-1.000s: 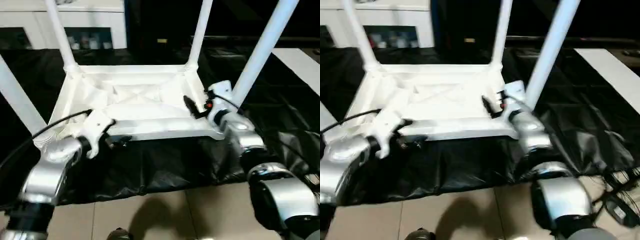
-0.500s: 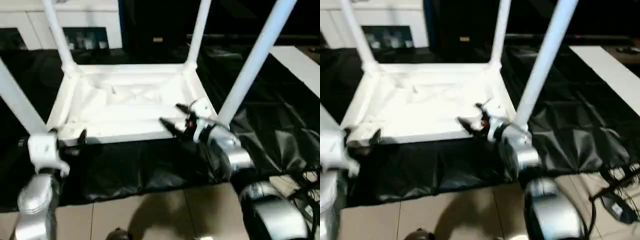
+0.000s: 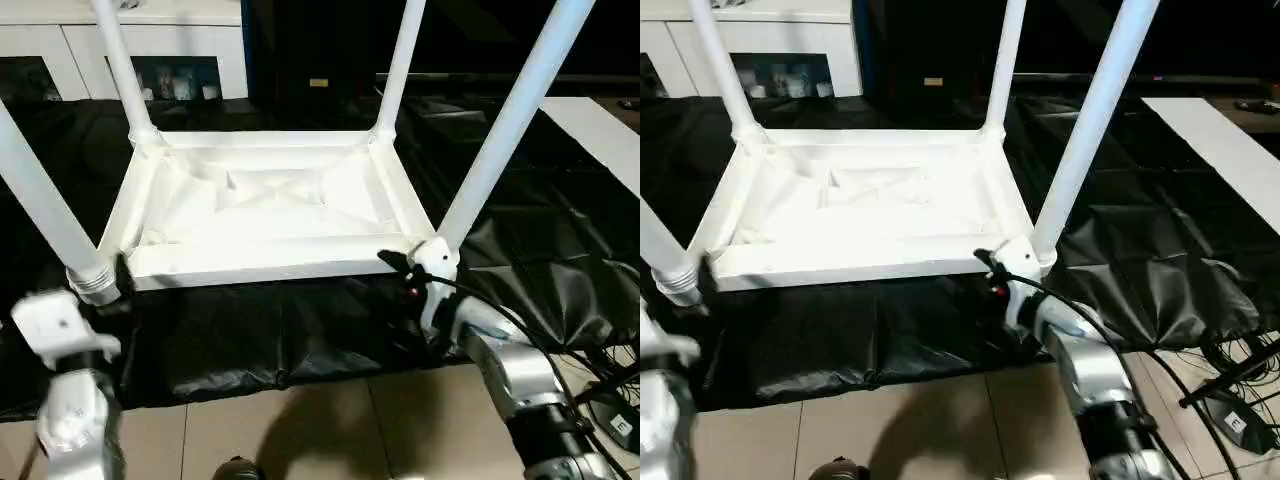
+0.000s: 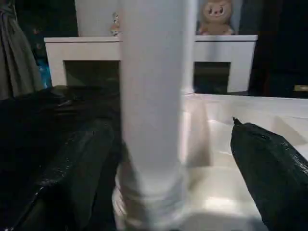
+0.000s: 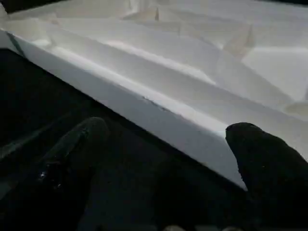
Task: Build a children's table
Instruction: Rotate table base
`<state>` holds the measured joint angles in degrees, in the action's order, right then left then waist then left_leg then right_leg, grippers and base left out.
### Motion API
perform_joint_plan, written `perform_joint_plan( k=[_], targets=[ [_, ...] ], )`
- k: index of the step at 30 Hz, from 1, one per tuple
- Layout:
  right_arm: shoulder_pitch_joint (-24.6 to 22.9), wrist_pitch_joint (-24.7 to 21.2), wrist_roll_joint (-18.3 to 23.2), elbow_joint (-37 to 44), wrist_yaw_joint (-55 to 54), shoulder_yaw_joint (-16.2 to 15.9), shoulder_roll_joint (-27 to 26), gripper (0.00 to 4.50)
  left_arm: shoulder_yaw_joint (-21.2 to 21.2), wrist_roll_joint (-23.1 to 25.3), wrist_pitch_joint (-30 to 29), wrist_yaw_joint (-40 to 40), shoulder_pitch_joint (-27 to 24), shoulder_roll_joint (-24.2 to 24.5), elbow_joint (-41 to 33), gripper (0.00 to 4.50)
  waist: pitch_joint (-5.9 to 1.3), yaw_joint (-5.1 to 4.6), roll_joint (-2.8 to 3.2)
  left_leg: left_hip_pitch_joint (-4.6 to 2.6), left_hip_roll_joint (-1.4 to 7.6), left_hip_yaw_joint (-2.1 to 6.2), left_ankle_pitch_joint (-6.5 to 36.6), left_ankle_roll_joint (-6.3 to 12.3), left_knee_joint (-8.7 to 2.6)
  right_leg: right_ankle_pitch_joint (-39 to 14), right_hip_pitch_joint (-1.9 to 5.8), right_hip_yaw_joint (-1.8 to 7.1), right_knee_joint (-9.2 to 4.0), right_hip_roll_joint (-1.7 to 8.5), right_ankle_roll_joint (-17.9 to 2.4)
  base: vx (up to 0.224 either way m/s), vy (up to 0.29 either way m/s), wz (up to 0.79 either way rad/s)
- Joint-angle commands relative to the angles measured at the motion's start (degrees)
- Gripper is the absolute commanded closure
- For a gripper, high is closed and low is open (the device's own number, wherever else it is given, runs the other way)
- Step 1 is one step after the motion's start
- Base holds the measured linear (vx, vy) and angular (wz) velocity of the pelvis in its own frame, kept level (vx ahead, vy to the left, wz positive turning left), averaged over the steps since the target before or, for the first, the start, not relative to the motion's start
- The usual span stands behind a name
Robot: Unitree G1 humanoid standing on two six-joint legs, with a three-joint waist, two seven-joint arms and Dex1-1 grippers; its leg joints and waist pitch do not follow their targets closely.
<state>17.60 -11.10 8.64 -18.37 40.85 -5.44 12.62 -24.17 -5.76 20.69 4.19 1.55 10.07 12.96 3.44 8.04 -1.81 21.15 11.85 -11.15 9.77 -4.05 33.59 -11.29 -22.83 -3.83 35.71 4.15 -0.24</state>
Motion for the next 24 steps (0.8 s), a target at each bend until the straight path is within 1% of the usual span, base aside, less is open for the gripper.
perform_joint_plan(
  k=[1, 2, 3, 4, 5, 6, 7, 8, 9, 10, 11, 12, 13, 14, 15, 16, 17, 18, 19, 20, 21, 22, 23, 24],
  targets=[
    [-0.4, -2.2, 0.0, 1.7, -0.4, -0.5, 0.7, 0.00, -1.0, -0.8, 0.2, 0.3, 1.0, 1.2, 1.5, 0.03, -3.45, -0.13, 0.88, -1.06, 1.70, 1.66, 20.1, -0.98, -4.60, -15.4, 1.59, 2.88, -5.40, 3.60, -5.5, 0.000, 0.000, 0.00],
    [-0.6, -5.3, 0.1, 3.1, -0.6, -0.8, 1.1, 0.00, -1.8, -1.9, -0.8, 2.0, 3.7, 4.3, 5.0, 0.03, -3.57, -0.02, 0.91, -1.22, 1.58, 1.60, 19.4, -1.11, -4.55, -13.9, 1.56, 2.83, -5.14, 3.49, -5.9, 0.000, 0.000, 0.00],
    [-0.6, -5.5, 0.1, 3.2, -0.7, -0.8, 1.2, 0.00, -1.9, -1.9, -0.9, 2.1, 3.9, 4.5, 5.3, 0.03, -3.59, -0.07, 0.93, -1.21, 1.58, 1.60, 19.1, -1.14, -4.55, -13.3, 1.59, 2.88, -5.04, 3.47, -6.1, 0.000, 0.000, 0.00],
    [-0.5, -6.4, 0.1, 3.4, -0.6, -0.9, 1.3, 0.00, -3.0, -3.1, -1.9, 3.1, 5.7, 6.4, 7.9, 0.03, -3.60, -0.07, 1.00, -1.13, 1.72, 1.63, 18.9, -1.37, -4.60, -12.3, 1.70, 2.87, -4.89, 3.68, -6.6, 0.000, 0.000, 0.00],
    [-0.5, -6.8, 0.1, 3.5, -0.6, -0.9, 1.4, 0.00, -3.2, -3.3, -2.0, 3.3, 6.2, 7.0, 8.7, 0.03, -3.64, -0.05, 0.99, -1.17, 1.67, 1.59, 18.7, -1.49, -4.55, -11.9, 1.67, 2.87, -4.83, 3.70, -6.8, 0.000, 0.000, 0.00],
    [-0.6, -8.3, 0.4, 4.3, -0.4, -0.8, 1.5, 0.00, -4.0, -4.0, -1.9, 3.8, 8.0, 9.1, 11.8, 0.03, -3.73, -0.04, 1.11, -1.22, 1.62, 1.52, 18.2, -1.64, -4.51, -10.6, 1.68, 2.91, -4.59, 3.68, -7.3, 0.000, 0.000, 0.00],
    [-0.6, -8.8, 0.5, 4.5, -0.4, -0.8, 1.5, 0.00, -4.2, -4.2, -1.9, 4.0, 8.4, 9.6, 12.5, 0.03, -3.64, -0.06, 1.08, -1.17, 1.54, 1.52, 18.3, -1.66, -4.53, -10.8, 1.73, 2.90, -4.66, 3.68, -7.2, 0.000, 0.000, 0.00],
    [-0.7, -10.0, 0.5, 5.2, -0.4, -1.0, 1.8, 0.00, -4.3, -5.4, -2.6, 5.6, 9.5, 10.7, 14.3, 0.03, -3.73, 0.00, 1.09, -1.18, 1.58, 1.53, 18.4, -1.78, -4.53, -10.8, 1.80, 2.88, -4.62, 3.80, -7.3, 0.000, 0.000, 0.00],
    [-0.8, -11.0, 0.6, 5.7, -0.1, -1.2, 2.2, 0.00, -4.0, -6.6, -3.3, 8.3, 10.8, 11.9, 16.0, 0.03, -3.79, -0.06, 0.68, -0.99, 1.37, 1.49, 17.0, -1.74, -4.48, -10.4, 2.10, 2.86, -4.52, 3.78, -7.2, 0.000, 0.000, 0.00],
    [-0.9, -12.2, 0.6, 6.2, 0.2, -1.7, 2.7, 0.00, -3.7, -8.6, -4.8, 12.6, 12.5, 13.3, 18.3, 0.03, -3.88, -0.05, 1.03, -1.10, 1.64, 1.60, 16.6, -1.97, -4.49, -9.4, 1.95, 2.91, -4.27, 3.95, -7.7, 0.000, 0.000, 0.00],
    [-1.0, -12.6, 0.6, 6.3, 0.3, -1.8, 2.9, 0.00, -3.6, -9.7, -6.0, 14.8, 13.2, 13.9, 19.3, 0.03, -3.75, -0.11, 0.62, -1.02, 1.51, 1.46, 16.4, -1.88, -4.51, -9.6, 1.99, 2.87, -4.46, 3.89, -7.7, 0.000, 0.000, 0.00],
    [-1.0, -13.2, 0.5, 6.4, 0.6, -2.1, 3.3, 0.00, -3.7, -11.4, -7.3, 18.9, 14.9, 15.2, 21.5, 0.03, -3.81, 0.10, 0.80, -1.39, 1.54, 1.35, 16.7, -2.13, -4.44, -10.0, 1.71, 2.91, -4.30, 3.93, -8.2, 0.000, 0.000, 0.00],
    [-0.9, -13.5, 0.3, 6.4, 0.8, -2.4, 3.5, 0.00, -3.9, -13.1, -9.3, 22.7, 16.3, 16.3, 23.2, 0.03, -3.78, 0.29, 0.92, -1.47, 1.43, 1.20, 16.8, -2.45, -4.43, -10.9, 1.65, 2.88, -4.40, 3.92, -8.4, 0.000, 0.000, 0.00],
    [-0.8, -13.8, 0.1, 6.2, 1.0, -2.6, 3.7, 0.00, -3.9, -14.4, -11.4, 26.1, 17.6, 17.3, 24.8, 0.03, -3.80, 0.38, 0.90, -1.55, 1.53, 1.23, 16.9, -2.61, -4.47, -10.8, 1.59, 2.87, -4.34, 3.93, -8.7, 0.000, 0.000, 0.00],
    [-0.6, -14.1, -0.1, 6.1, 1.0, -2.7, 3.9, 0.00, -3.6, -15.3, -12.8, 29.7, 19.0, 18.6, 26.5, 0.03, -3.79, 0.45, 0.97, -1.47, 1.62, 1.25, 17.2, -2.99, -4.52, -10.5, 1.67, 2.86, -4.12, 4.00, -9.2, 0.000, 0.000, 0.00],
    [-0.3, -14.0, -0.3, 5.7, 0.7, -2.7, 3.9, 0.00, -2.9, -15.8, -14.1, 33.4, 20.0, 19.8, 27.6, 0.03, -3.73, 0.51, 0.96, -1.56, 1.68, 1.25, 17.9, -3.20, -4.59, -10.7, 1.55, 2.84, -4.18, 4.07, -9.4, 0.000, 0.000, 0.00],
    [0.3, -13.8, -0.5, 4.9, 0.2, -2.5, 3.8, 0.00, -1.5, -16.4, -15.9, 39.2, 21.1, 21.5, 28.9, 0.03, -3.71, 0.53, 0.91, -1.61, 1.71, 1.20, 18.2, -3.33, -4.62, -11.2, 1.52, 2.87, -4.18, 4.20, -9.6, 0.000, 0.000, 0.00],
    [1.0, -13.2, -1.0, 3.7, -0.7, -2.3, 3.6, 0.00, -0.7, -17.0, -17.5, 43.3, 21.9, 22.7, 29.5, 0.03, -3.67, 0.60, 0.91, -1.59, 1.64, 1.20, 18.1, -3.28, -4.63, -11.8, 1.54, 2.90, -4.25, 4.27, -9.5, 0.000, 0.000, 0.00],
    [1.1, -13.1, -1.1, 3.5, -0.8, -2.3, 3.5, 0.00, -0.6, -17.1, -17.7, 43.8, 22.0, 22.8, 29.6, 0.03, -3.75, 0.64, 1.12, -1.68, 1.77, 1.19, 18.3, -3.78, -4.70, -12.3, 1.43, 2.93, -4.13, 4.33, -9.7, 0.000, 0.000, 0.00],
    [1.5, -12.6, -1.4, 2.7, -1.4, -2.2, 3.4, 0.00, -0.2, -17.7, -18.7, 46.3, 22.6, 23.6, 30.1, 0.03, -3.68, 0.65, 1.10, -1.66, 1.83, 1.24, 18.5, -4.02, -4.77, -12.5, 1.45, 2.95, -4.16, 4.45, -9.8, 0.000, 0.000, 0.00],
    [2.7, -11.3, -2.0, 0.4, -3.0, -1.8, 2.9, 0.00, 0.4, -18.9, -21.1, 50.6, 23.4, 24.7, 30.3, 0.03, -3.65, 0.67, 1.17, -1.75, 1.84, 1.19, 19.2, -4.43, -4.75, -12.7, 1.38, 2.98, -4.13, 4.57, -10.1, 0.000, 0.000, 0.00],
    [3.2, -10.8, -2.2, -0.6, -3.6, -1.5, 2.7, 0.00, 0.7, -19.2, -22.1, 52.1, 23.8, 25.2, 30.3, 0.03, -3.70, 0.61, 1.25, -1.79, 1.78, 1.18, 19.5, -4.79, -4.76, -12.9, 1.31, 2.97, -4.11, 4.59, -10.5, 0.000, 0.000, 0.00],
    [4.6, -9.6, -2.5, -3.3, -4.8, -1.0, 2.2, 0.00, 1.3, -20.4, -25.0, 57.1, 25.0, 26.6, 31.3, 0.03, -3.76, 0.57, 1.24, -1.81, 1.71, 1.10, 19.4, -4.86, -4.68, -12.6, 1.32, 2.99, -4.05, 4.53, -10.7, 0.000, 0.000, 0.00],
    [5.2, -9.1, -2.6, -4.3, -5.3, -0.8, 2.0, 0.00, 1.6, -20.7, -26.2, 59.4, 25.6, 27.3, 32.1, 0.03, -3.70, 0.69, 1.31, -1.88, 1.71, 1.06, 19.3, -4.86, -4.67, -12.4, 1.27, 3.01, -4.05, 4.55, -11.1, 0.000, 0.000, 0.00]
  ],
)
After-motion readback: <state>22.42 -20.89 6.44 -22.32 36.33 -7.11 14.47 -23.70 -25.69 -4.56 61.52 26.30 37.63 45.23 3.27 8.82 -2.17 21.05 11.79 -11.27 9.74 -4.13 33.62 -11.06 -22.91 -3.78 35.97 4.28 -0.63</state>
